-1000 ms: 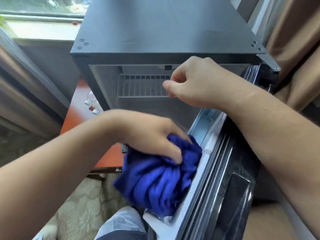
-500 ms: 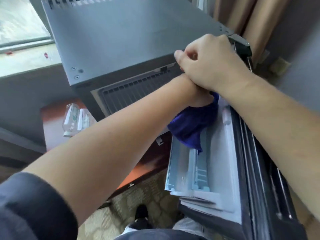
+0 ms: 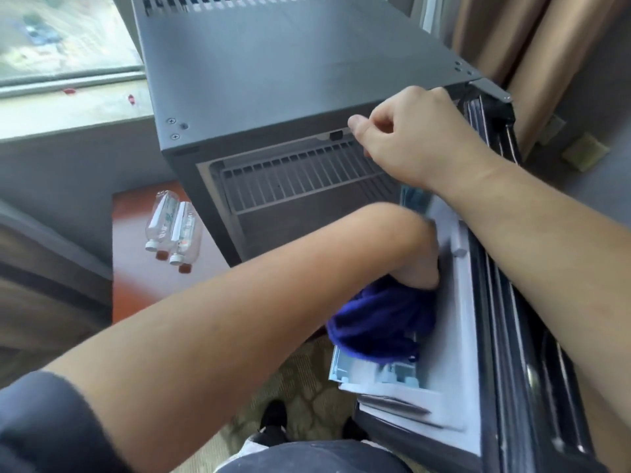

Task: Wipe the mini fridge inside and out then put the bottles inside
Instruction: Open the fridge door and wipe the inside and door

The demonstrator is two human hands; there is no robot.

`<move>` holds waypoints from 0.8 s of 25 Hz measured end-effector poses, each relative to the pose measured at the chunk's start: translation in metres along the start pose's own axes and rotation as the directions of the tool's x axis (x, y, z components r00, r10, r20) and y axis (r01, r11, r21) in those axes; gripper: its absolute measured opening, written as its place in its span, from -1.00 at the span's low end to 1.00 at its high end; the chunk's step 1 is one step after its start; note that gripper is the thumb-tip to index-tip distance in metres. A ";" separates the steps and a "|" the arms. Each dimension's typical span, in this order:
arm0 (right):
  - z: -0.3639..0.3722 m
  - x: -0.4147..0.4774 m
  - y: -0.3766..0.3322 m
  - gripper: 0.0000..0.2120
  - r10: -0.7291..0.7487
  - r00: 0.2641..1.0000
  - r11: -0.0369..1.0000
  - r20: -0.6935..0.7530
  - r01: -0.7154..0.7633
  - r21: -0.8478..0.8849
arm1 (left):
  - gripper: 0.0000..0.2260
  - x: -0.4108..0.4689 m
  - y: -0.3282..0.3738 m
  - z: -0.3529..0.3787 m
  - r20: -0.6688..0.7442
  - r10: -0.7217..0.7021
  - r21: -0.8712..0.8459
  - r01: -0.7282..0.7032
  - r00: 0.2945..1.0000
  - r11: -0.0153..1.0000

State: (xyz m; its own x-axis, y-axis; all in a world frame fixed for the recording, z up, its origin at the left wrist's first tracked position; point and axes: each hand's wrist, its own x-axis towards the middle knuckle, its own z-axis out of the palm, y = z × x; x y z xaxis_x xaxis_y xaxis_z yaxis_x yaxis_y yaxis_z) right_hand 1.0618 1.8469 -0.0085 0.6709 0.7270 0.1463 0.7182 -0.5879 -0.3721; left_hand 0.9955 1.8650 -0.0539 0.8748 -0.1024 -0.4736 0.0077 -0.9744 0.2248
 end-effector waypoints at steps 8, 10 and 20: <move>0.000 -0.010 -0.007 -0.45 -0.202 0.979 0.979 0.034 0.200 0.043 | -0.88 -0.039 -0.010 0.009 0.101 -0.103 -0.375 0.134 0.990 0.917; -0.005 -0.012 -0.008 -0.46 -0.257 0.966 0.963 -0.004 0.256 0.085 | -0.88 -0.053 -0.027 0.012 0.033 -0.085 -0.596 0.088 0.996 0.798; -0.011 -0.038 -0.027 -0.53 -0.421 0.846 0.904 0.327 0.419 0.081 | -0.61 -0.090 -0.028 0.051 -0.021 -0.182 -0.691 0.117 0.983 0.714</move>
State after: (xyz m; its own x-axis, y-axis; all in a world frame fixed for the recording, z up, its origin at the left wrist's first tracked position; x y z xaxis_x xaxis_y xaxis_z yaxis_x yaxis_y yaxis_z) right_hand 1.0193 1.8314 0.0057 0.2047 0.9786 -0.0196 0.9157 -0.1986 -0.3495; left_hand 0.8918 1.8908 -0.0612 0.8687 0.0804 -0.4887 0.4425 -0.5692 0.6930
